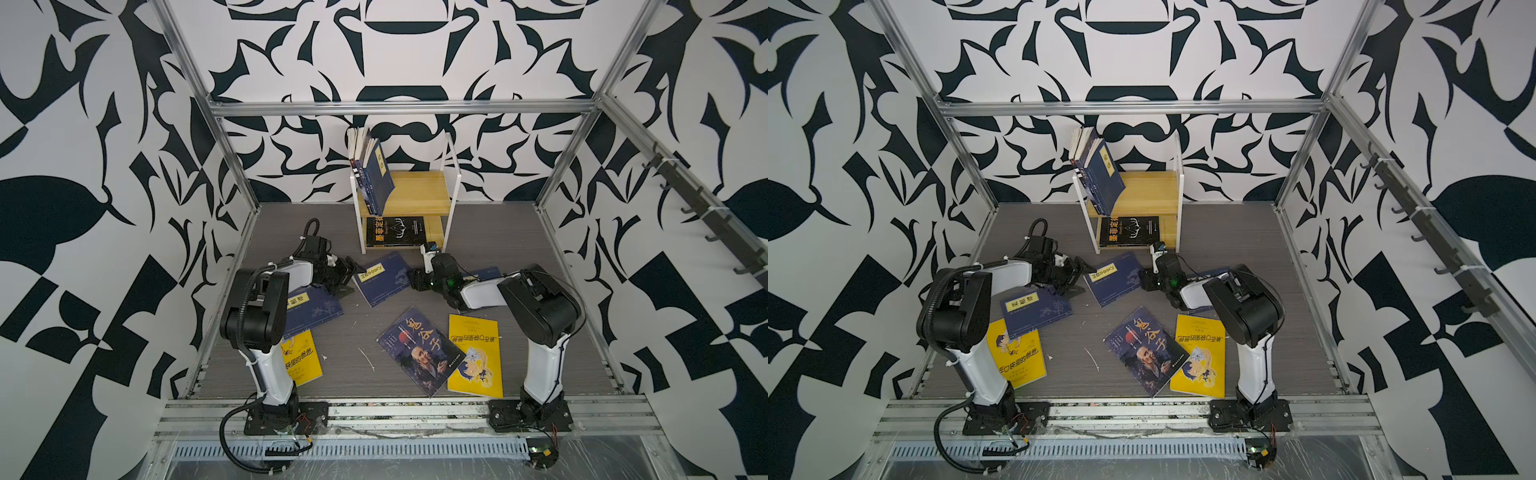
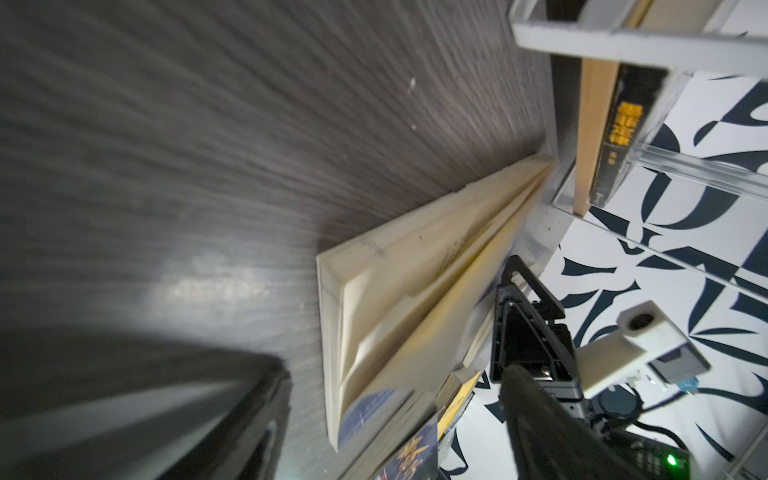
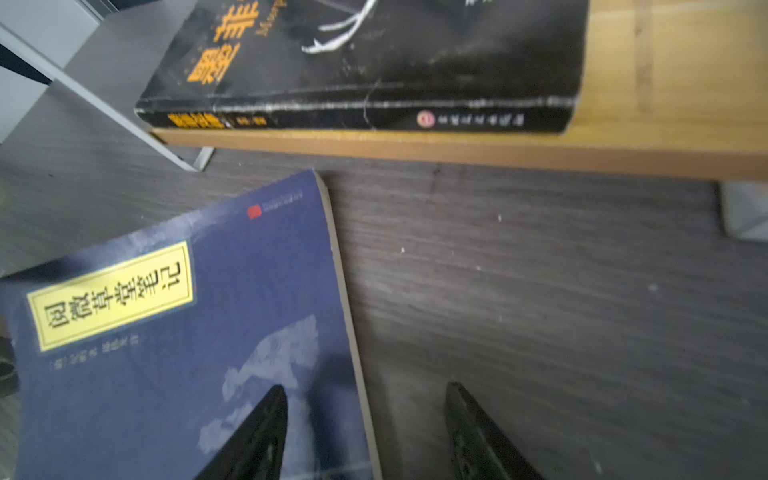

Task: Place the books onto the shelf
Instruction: 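Lower both grippers toward the blue books on the table near the shelf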

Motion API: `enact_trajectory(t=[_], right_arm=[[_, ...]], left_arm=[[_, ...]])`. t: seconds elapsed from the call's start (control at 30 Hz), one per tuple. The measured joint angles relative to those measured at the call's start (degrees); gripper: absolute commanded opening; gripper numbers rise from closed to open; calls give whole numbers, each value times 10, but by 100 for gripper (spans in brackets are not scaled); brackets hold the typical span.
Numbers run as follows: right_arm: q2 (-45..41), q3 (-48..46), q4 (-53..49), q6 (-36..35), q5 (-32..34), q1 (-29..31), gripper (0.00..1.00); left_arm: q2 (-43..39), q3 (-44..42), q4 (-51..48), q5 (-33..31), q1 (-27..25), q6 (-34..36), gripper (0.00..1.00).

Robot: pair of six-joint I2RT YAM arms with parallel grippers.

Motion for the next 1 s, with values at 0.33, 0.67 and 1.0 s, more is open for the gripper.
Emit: enact_trajectory(t=[0.33,0.67,1.0], right_arm=[[8,3,14,23,-102,-2,58],[-18,-21,-9,37,-156,-3,55],[-19,-22,-14,38,-176,0,54]], left_arm=[[30,30,-2,9,-1,-3,69],[41,47,-16,-4,2,10,53],[43,57,-36,-10,-7,25,33]])
